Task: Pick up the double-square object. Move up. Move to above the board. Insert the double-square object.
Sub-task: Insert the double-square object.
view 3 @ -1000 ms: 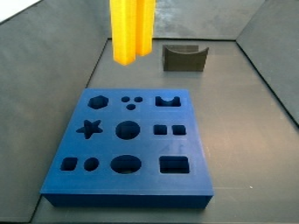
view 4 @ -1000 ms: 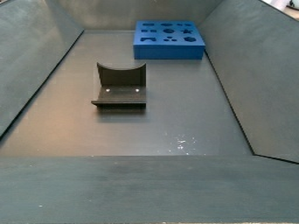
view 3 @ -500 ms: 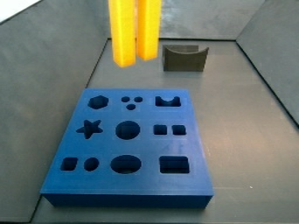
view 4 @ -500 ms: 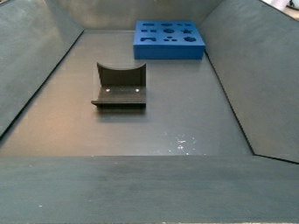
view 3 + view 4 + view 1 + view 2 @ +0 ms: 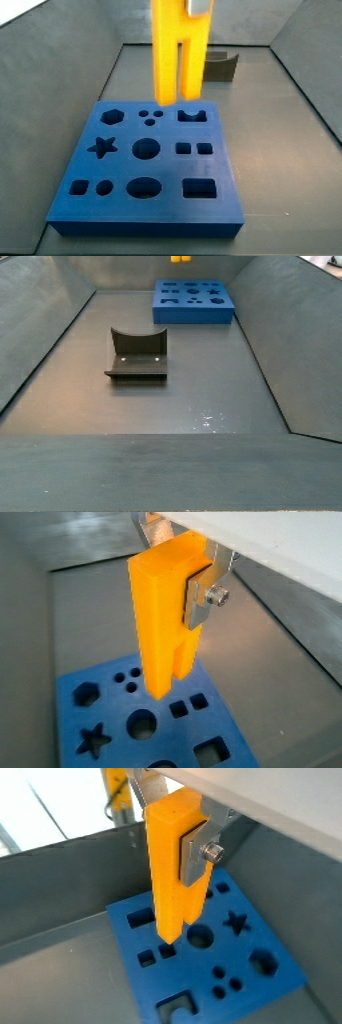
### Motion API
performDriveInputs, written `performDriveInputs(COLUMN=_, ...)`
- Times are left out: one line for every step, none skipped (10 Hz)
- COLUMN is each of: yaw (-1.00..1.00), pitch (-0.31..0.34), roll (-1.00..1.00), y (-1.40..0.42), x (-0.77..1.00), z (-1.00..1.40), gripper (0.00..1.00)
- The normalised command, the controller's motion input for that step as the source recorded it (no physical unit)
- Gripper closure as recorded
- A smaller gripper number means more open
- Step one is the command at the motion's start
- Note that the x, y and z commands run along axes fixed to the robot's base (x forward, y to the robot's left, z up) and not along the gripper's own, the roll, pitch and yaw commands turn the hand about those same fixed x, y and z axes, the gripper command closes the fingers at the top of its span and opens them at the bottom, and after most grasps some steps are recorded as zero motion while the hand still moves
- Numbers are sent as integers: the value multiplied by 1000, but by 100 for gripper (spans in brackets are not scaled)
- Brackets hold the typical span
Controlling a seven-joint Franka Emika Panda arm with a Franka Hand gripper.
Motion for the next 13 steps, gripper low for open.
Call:
performDriveInputs(yaw=-1000, pitch=-30, roll=6, y=0, x=0, z=-317, gripper=100)
performDriveInputs(yaw=-989, pitch=-21, roll=0, y=-3, x=40, z=-237, gripper=100)
performDriveInputs(yaw=-940, pitch=-27, roll=0, y=-11, x=100, z=-231, gripper=100)
performDriveInputs(yaw=-889, pitch=-20, roll=0, y=-29, x=157, z=-243, gripper=100)
performDriveInputs(yaw=-691, pitch=-6, roll=9, y=-66, x=380, z=-269, gripper=100)
performDriveInputs(yaw=-471, pitch=-3, roll=11, y=-117, x=609, z=-269, gripper=100)
performDriveInputs(yaw=-391, pitch=-4, roll=9, y=-134, x=694, z=-263, gripper=100)
performDriveInputs(yaw=-363, pitch=-6, roll=13, y=-157, x=703, z=-297, gripper=100)
performDriveInputs(yaw=-369, pitch=-1, roll=29, y=-197, x=660, z=-340, gripper=100)
performDriveInputs(yaw=-243, pitch=0, roll=46, y=-97, x=243, z=-371, gripper=100)
performDriveInputs(yaw=0, pitch=0, roll=0, y=0, x=26, z=0, gripper=100)
performDriveInputs(yaw=226, pitch=0, roll=0, y=0, x=309, z=-111, gripper=100)
performDriveInputs(yaw=423, pitch=0, roll=59, y=-60, x=389, z=-326, gripper=100)
